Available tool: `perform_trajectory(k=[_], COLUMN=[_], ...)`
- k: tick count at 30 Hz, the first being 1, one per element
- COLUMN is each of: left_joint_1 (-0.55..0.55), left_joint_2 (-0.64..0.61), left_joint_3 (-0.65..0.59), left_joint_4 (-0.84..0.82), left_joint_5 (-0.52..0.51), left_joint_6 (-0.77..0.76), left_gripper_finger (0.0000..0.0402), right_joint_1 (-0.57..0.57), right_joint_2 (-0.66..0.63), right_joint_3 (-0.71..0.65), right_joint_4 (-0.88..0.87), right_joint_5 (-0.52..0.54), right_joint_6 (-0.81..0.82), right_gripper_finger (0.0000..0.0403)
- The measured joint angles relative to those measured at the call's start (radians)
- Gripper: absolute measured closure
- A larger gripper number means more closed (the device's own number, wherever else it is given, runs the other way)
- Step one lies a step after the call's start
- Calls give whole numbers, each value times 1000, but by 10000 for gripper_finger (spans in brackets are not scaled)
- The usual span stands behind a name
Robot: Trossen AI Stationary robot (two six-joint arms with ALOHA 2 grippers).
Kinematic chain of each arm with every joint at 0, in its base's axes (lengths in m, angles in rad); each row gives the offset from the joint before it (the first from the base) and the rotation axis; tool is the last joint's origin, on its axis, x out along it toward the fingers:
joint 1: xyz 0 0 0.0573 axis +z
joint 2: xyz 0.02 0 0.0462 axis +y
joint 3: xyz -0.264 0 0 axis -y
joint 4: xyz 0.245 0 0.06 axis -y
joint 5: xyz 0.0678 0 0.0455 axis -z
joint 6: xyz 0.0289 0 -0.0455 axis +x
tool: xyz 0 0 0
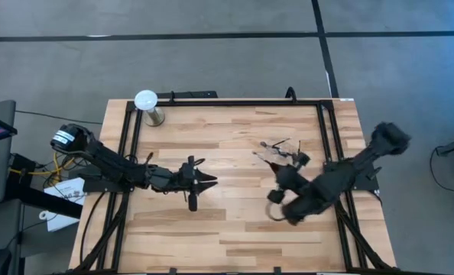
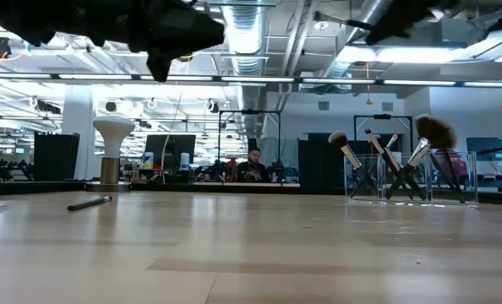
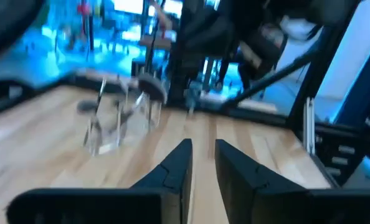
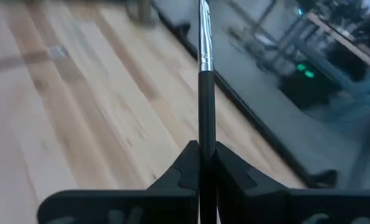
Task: Pick & Place Makeup Supplies
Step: Put the black makeup brush into the transparent organizer
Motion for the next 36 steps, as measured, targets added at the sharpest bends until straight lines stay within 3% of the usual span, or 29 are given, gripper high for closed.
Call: perform_trajectory(k=[2,4,9,13,16,20,25,36], left_joint_1=[12,33,120,155,161,160,160,155], left_joint_2=[51,105,229,303,312,301,300,300], left_joint_3=[1,16,114,193,219,229,230,230], left_joint_4=[130,234,283,282,284,286,286,284], left_joint_5=[4,16,212,296,307,312,317,320], left_joint_6=[60,112,99,108,138,165,175,190], left_gripper_finger=[335,335,335,335,335,335,334,309], right_joint_1=[17,5,-69,-130,-165,-197,-252,-320], right_joint_2=[-88,-158,-266,-281,-261,-214,-113,65], right_joint_3=[-149,-277,-487,-582,-610,-618,-617,-617], right_joint_4=[234,492,1171,1491,1538,1589,1748,1977], right_joint_5=[24,-9,-272,-521,-630,-649,-793,-902], right_joint_6=[-47,-205,-631,-777,-772,-764,-765,-764], right_gripper_finger=[391,391,390,389,389,387,387,386])
